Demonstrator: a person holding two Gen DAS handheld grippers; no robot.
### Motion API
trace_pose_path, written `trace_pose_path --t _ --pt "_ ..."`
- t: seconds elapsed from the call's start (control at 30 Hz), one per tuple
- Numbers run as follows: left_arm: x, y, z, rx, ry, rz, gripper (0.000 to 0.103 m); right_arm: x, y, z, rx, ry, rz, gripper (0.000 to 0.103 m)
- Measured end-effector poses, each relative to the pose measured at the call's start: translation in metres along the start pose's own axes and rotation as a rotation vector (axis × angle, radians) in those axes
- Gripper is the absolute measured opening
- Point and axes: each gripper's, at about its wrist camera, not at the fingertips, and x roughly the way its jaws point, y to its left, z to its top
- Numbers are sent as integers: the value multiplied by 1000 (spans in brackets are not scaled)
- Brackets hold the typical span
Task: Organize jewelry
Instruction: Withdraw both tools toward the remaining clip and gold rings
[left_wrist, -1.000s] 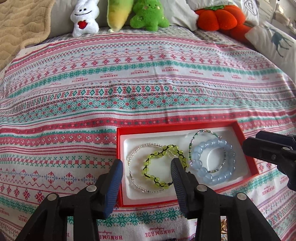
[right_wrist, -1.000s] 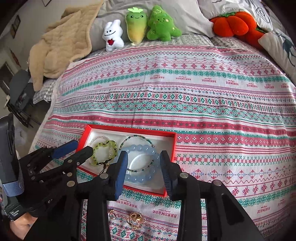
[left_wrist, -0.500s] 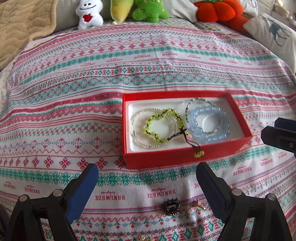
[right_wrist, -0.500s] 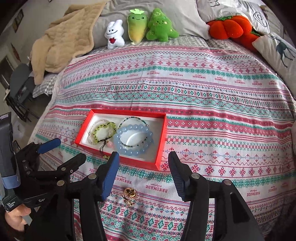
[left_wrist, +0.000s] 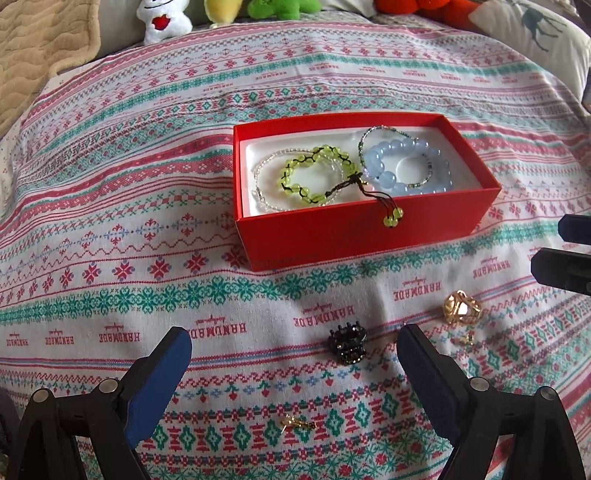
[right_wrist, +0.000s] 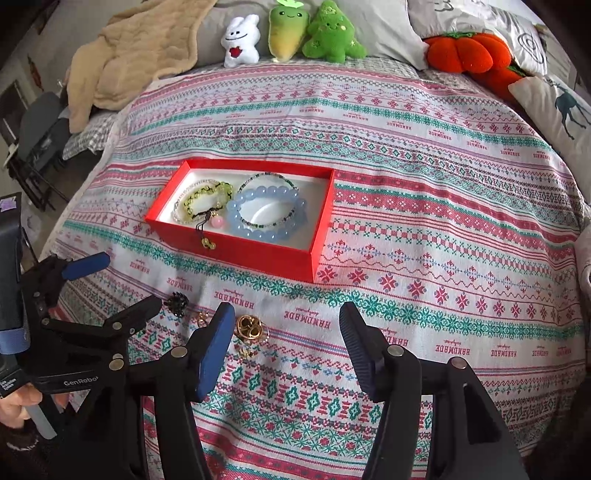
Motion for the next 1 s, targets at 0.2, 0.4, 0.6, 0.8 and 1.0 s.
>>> trace_pose_path --t 0.2,0.4,0.6,0.8,1.0 --pt "5 5 -10 3 12 -9 93 8 3 -14 -51 32 -20 62" --pt "7 7 -26 34 3 -14 93 18 2 -30 -85 67 -40 62" --pt "9 9 -38 81 -4 -44 93 27 -3 -44 -113 94 -54 62" --pt "9 3 -42 115 -30 -109 93 38 -7 -56 -133 125 -69 62" --pt "12 -6 -35 106 -61 -179 79 40 -8 -59 -134 117 -63 62"
